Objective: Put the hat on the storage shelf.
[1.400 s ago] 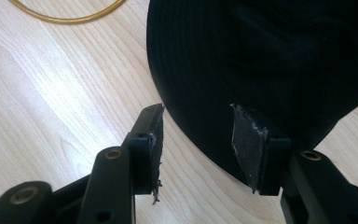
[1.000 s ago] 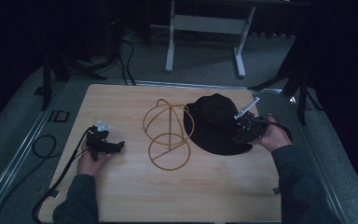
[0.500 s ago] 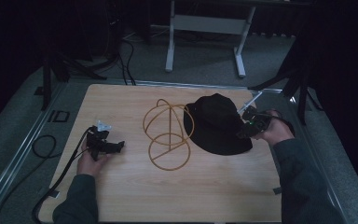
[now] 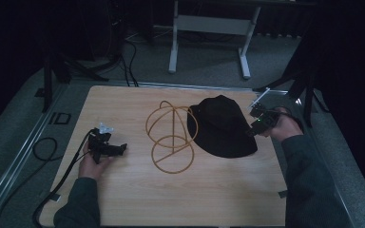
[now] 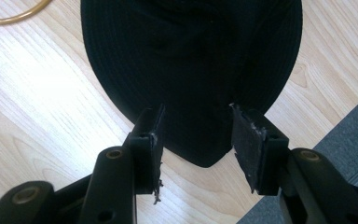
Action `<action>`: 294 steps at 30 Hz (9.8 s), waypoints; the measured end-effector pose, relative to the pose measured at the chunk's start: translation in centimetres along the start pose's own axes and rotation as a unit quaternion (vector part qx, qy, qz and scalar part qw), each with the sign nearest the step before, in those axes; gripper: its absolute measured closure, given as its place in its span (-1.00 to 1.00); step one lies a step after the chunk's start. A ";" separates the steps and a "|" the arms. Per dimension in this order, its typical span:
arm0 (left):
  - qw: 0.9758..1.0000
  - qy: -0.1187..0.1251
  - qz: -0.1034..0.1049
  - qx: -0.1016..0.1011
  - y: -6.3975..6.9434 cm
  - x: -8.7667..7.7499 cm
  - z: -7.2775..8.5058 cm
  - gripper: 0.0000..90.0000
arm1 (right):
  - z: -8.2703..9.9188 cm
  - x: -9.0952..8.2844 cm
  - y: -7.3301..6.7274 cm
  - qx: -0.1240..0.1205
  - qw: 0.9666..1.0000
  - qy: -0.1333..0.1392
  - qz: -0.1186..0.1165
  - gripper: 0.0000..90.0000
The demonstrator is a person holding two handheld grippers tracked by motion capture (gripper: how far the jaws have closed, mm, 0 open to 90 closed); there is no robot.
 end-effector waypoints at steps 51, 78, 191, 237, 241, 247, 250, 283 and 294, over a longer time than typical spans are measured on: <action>1.000 -0.001 0.000 0.001 0.0 0.0 0.0 -0.95 | -6.6 2.5 1.6 -0.028 0.996 -0.087 -0.005 0.24; 1.000 -0.001 0.000 0.001 0.0 0.0 0.0 -0.96 | -7.4 3.5 1.0 -0.049 0.989 -0.135 -0.021 0.85; 1.000 -0.001 0.000 0.001 0.0 0.0 0.0 -0.96 | 0.8 -8.5 2.1 -0.075 0.990 0.119 -0.035 0.88; 1.000 -0.001 0.000 0.001 0.0 0.0 0.0 -0.96 | 1.0 -13.1 0.4 -0.122 0.977 0.172 -0.042 0.88; 1.000 -0.001 0.000 0.001 0.0 0.0 0.0 -0.96 | 1.0 -13.3 0.3 -0.124 0.976 0.175 -0.045 0.88; 1.000 -0.001 0.000 0.001 0.0 0.0 0.0 -0.96 | 0.9 -13.4 0.1 -0.128 0.974 0.180 -0.050 0.88; 1.000 -0.001 0.000 0.001 0.0 0.0 0.0 -0.96 | 0.7 -13.5 0.0 -0.134 0.973 0.183 -0.051 0.88; 1.000 -0.001 0.000 0.001 0.0 0.0 0.0 -0.96 | -1.6 -15.9 -2.1 -0.176 0.955 0.225 -0.077 0.88; 1.000 -0.001 0.000 0.000 0.0 0.0 0.0 -0.96 | -4.4 -16.1 -4.2 -0.213 0.949 0.216 -0.083 0.88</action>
Point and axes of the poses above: each handheld gripper's, and its own axes: x roughly forward along the jaws, z roughly out of its underside, y roughly to its right, the point moved 5 cm from there along x, roughly forward along the jaws, and after that the axes turned 11 degrees about -y, right-handed, at the moved point
